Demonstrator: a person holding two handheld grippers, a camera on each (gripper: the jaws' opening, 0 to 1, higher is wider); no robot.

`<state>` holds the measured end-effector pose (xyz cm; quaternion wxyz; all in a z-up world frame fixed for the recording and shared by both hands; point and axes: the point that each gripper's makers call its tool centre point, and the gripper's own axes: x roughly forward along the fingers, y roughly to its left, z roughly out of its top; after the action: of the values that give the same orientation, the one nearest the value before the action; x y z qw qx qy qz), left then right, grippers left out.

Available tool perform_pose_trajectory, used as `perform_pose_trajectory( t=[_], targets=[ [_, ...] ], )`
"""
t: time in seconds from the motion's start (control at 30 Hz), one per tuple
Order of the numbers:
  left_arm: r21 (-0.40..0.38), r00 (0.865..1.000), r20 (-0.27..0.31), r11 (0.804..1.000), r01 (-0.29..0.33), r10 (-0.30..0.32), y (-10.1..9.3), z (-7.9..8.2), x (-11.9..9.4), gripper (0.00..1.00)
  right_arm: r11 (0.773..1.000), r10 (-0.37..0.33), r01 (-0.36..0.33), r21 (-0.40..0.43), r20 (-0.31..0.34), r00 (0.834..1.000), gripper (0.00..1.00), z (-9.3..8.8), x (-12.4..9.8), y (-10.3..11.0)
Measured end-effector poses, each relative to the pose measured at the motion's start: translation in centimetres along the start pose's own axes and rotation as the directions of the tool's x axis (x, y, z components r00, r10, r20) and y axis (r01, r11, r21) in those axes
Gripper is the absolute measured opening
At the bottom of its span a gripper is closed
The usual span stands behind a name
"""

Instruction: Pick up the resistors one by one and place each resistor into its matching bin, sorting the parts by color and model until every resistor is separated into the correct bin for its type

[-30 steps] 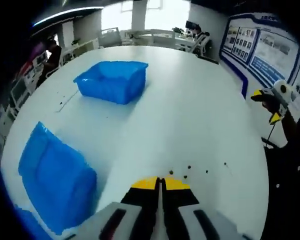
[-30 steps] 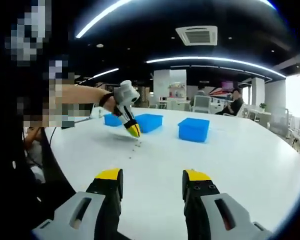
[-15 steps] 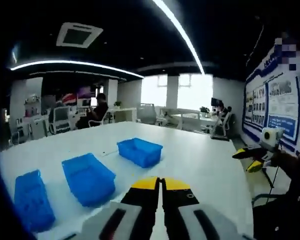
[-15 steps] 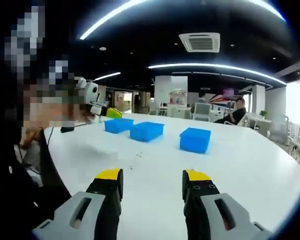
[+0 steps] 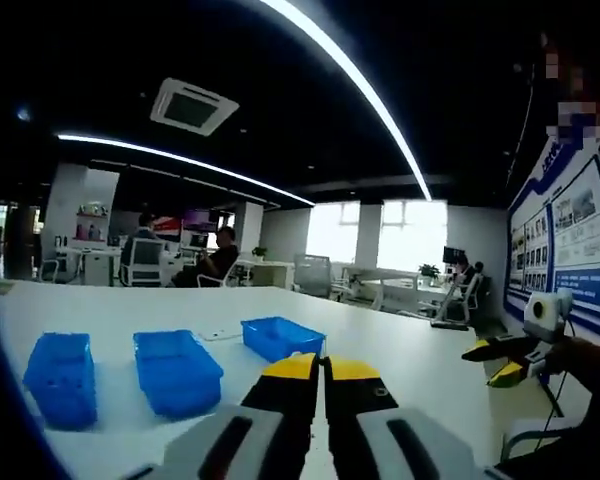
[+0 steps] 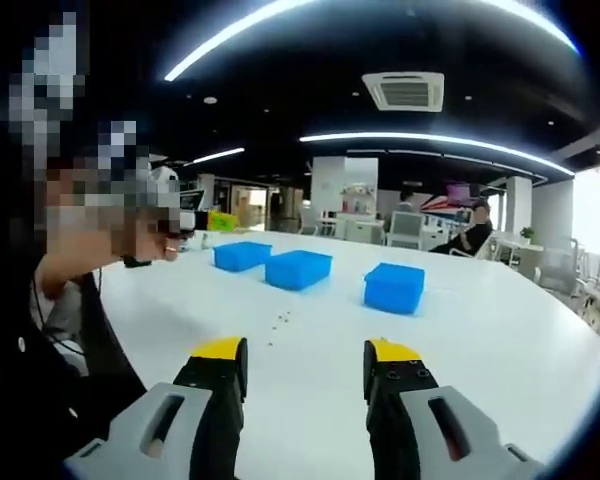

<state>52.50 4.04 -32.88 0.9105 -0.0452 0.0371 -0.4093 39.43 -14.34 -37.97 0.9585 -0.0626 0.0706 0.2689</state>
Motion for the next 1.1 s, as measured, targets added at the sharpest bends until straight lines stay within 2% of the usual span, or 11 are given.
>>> perform_pose_trajectory(
  t=[0.13, 0.2, 0.3, 0.43, 0.57, 0.7, 0.8, 1.03, 1.1],
  targets=[
    [0.039, 1.0, 0.01, 0.999, -0.015, 0.015, 0.6, 1.5, 4.9, 0.06, 1.0, -0.006, 0.006, 0.013, 0.007, 1.0, 0.48, -0.1, -0.3, -0.4],
    [0.054, 1.0, 0.012, 0.998, -0.026, 0.026, 1.0, 2.1, 6.1, 0.06, 1.0, -0.012, 0.012, 0.017, 0.009, 1.0, 0.48, -0.1, -0.5, -0.8],
    [0.094, 1.0, -0.001, 0.995, -0.019, 0.019, 1.0, 3.1, 11.5, 0.06, 0.999, -0.022, 0.021, 0.025, 0.012, 1.0, 0.48, -0.2, -0.7, -1.4],
    [0.055, 1.0, -0.015, 0.998, -0.014, 0.015, 1.9, 4.2, 17.3, 0.06, 0.999, -0.045, 0.044, 0.031, 0.021, 0.999, 0.48, -0.1, -1.2, -2.4],
    [0.031, 0.999, -0.036, 0.999, -0.011, 0.012, 1.9, 4.4, 21.6, 0.06, 0.997, -0.066, 0.065, 0.037, 0.034, 0.997, 0.48, 0.2, -1.4, -3.2],
    [0.042, 0.998, -0.06, 0.999, -0.022, 0.025, 1.7, 4.1, 24.6, 0.06, 0.996, -0.078, 0.077, 0.037, 0.031, 0.996, 0.48, 0.0, -1.4, -3.5],
    [0.056, 0.996, -0.073, 0.998, -0.038, 0.042, 1.8, 3.8, 26.0, 0.06, 0.995, -0.096, 0.095, 0.038, 0.028, 0.995, 0.48, -0.1, -1.6, -4.0],
    [0.07, 0.991, -0.117, 0.996, -0.063, 0.071, 2.7, 1.9, 27.0, 0.06, 0.992, -0.117, 0.115, 0.047, 0.029, 0.993, 0.48, -0.2, -2.0, -4.5],
    [0.064, 0.99, -0.12, 0.996, -0.065, 0.072, 2.8, 1.6, 27.0, 0.14, 0.992, -0.118, 0.117, 0.045, 0.029, 0.993, 0.48, -0.2, -2.0, -4.5]
  ],
)
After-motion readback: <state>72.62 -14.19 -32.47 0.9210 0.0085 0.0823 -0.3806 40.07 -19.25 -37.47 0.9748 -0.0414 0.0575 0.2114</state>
